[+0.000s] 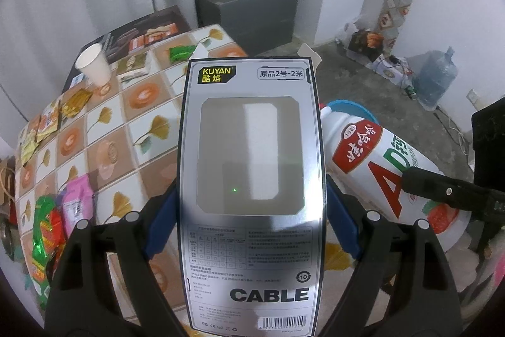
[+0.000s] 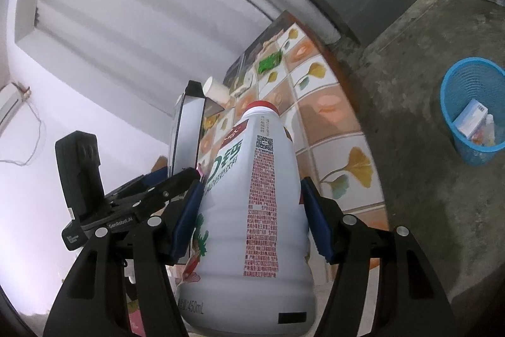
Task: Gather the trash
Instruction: 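Lift the CABLE package with the left tool while the right tool lifts the bottle, then carry both items over the blue wastebasket and open both tools to drop them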
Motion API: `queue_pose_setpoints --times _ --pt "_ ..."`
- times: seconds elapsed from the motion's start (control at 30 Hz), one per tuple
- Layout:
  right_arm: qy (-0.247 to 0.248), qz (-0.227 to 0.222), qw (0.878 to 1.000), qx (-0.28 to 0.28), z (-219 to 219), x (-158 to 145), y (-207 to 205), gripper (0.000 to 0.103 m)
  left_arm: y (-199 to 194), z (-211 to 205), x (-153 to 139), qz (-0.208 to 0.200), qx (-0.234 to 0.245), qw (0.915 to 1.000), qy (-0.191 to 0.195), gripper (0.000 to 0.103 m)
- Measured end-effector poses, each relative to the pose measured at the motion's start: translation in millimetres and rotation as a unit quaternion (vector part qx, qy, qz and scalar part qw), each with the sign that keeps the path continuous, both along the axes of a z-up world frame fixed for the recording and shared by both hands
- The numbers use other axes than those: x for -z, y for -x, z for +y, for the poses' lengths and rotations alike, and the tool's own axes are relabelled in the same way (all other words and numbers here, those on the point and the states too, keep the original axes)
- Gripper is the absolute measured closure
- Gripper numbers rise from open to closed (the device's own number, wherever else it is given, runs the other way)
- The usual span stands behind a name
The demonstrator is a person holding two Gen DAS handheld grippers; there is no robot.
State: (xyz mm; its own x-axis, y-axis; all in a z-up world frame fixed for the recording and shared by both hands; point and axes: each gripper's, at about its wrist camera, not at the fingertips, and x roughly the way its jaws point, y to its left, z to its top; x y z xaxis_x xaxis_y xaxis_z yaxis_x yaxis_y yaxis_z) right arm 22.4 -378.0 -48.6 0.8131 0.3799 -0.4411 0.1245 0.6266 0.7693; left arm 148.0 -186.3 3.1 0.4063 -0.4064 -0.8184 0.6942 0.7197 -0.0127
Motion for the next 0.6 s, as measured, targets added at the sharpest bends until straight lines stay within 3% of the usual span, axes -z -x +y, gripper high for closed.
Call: queue_pose_setpoints --times 0.2,0.33,0.6 --pt "-0.010 0.005 0.999 0.045 -36.9 9.9 27.9 0.042 10.4 -53.0 -2.6 0.007 0.040 0.9991 0.014 0.023" --pt "-0.035 0.026 0.996 0.080 -66.0 36.5 46.9 0.042 14.6 -98.0 7.3 0.023 0.073 0.9970 0.016 0.023" --pt "-0.094 0.089 0.975 0.180 -141.7 103.7 71.6 0.042 14.4 -223.2 65.6 0.107 0.133 0.9853 -0.005 0.022"
